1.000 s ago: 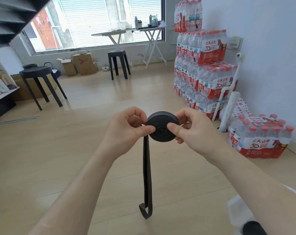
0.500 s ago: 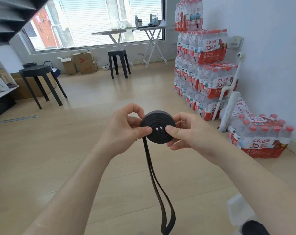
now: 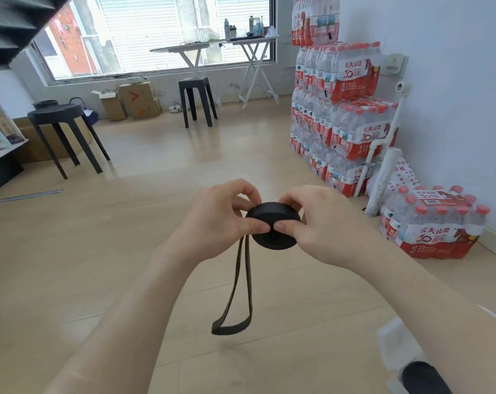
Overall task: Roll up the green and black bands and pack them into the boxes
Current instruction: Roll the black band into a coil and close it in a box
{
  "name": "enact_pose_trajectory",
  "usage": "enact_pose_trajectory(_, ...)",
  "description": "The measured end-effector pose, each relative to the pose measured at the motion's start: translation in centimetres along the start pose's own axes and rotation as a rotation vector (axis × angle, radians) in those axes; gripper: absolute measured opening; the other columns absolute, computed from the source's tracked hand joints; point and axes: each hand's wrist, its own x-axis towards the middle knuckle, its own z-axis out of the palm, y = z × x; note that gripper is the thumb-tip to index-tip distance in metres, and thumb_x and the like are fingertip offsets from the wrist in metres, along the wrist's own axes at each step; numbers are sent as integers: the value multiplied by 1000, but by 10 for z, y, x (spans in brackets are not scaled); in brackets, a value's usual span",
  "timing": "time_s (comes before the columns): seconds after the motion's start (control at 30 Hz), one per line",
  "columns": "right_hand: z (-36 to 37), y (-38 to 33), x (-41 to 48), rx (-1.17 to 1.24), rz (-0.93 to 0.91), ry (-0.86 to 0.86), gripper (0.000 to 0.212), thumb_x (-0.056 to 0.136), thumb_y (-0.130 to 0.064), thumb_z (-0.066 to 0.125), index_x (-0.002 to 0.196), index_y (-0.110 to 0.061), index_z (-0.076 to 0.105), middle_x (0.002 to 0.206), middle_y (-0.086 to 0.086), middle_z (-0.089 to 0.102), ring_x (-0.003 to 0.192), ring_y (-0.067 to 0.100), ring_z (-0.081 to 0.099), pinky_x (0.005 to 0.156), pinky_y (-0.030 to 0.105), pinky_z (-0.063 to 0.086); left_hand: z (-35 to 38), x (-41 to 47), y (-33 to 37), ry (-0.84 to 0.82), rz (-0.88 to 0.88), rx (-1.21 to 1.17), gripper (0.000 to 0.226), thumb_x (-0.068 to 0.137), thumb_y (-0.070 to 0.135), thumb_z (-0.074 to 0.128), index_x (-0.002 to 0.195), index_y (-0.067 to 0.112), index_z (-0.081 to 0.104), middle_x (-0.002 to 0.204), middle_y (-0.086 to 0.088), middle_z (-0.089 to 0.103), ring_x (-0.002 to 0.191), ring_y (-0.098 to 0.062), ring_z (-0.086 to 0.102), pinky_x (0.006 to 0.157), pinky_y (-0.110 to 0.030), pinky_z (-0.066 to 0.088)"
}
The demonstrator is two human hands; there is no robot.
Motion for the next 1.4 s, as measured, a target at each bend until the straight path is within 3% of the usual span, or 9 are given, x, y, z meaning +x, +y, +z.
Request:
enact_pose_trajectory(0.27,3,9,5,132,-13,72,14,85,-25,69,96,-17,64,86,-3,64,66,2,50,61,23,39,-4,-1,-7,10,47,105,42,68,14,82,79,26,44,65,18,65,57,-11,52,58,-24,44)
enact_pose_trajectory(0.4,5,9,5,198,-12,98,12,84,-22,69,95,-17,66,83,-3,65,64,3,55,62,27,43,2,-2,-10,59,74,52,41,69,7,78,77,27,43,63,2,66,54,-18,45,59,-35,46)
enact_pose_trajectory(0.53,1,9,5,374,50,111,10,85,-18,69,87,-25,64,78,-7,65,54,2,58,56,25,48,4,-1,-8,115,18,-116,35,67,4,81,75,21,51,69,-9,70,57,-18,53,62,-36,50)
enact_pose_trajectory(0.7,1,12,5,705,214,151,10,87,-9,67,91,-17,65,73,-1,60,44,12,56,45,26,50,6,0,-5,112,-76,-301,28,71,11,81,75,13,54,69,-1,72,61,-14,62,64,-27,49)
enact_pose_trajectory(0.8,2,12,5,787,245,159,9,88,-7,66,94,-14,64,76,2,60,43,12,55,44,24,49,4,0,-3,75,-80,-361,29,72,7,80,80,10,52,75,-5,74,68,-19,66,68,-31,53)
enact_pose_trajectory(1.03,10,10,7,941,316,187,18,90,-8,63,108,-4,63,79,3,58,46,12,54,44,20,49,9,1,-1,111,-137,-353,34,74,24,79,80,15,47,59,4,67,51,-9,53,52,-22,44)
enact_pose_trajectory(1.23,21,4,6,1091,350,184,8,93,-10,59,101,-9,62,86,7,58,50,13,55,48,20,50,2,1,-3,95,-148,-448,36,72,12,80,81,16,45,64,0,67,49,-9,50,53,-22,40)
enact_pose_trajectory(1.33,20,1,4,1095,357,65,8,94,-11,58,102,-10,58,94,11,59,53,15,61,52,24,55,-2,0,-4,159,-97,-363,35,72,4,79,77,16,46,67,-7,70,51,-15,58,54,-25,45)
enact_pose_trajectory(1.4,9,5,4,820,325,-26,15,93,-16,61,107,-13,57,100,8,63,62,16,66,56,28,57,-4,-1,-6,168,-65,-225,38,70,3,79,74,20,46,71,-10,72,55,-23,61,58,-35,48)
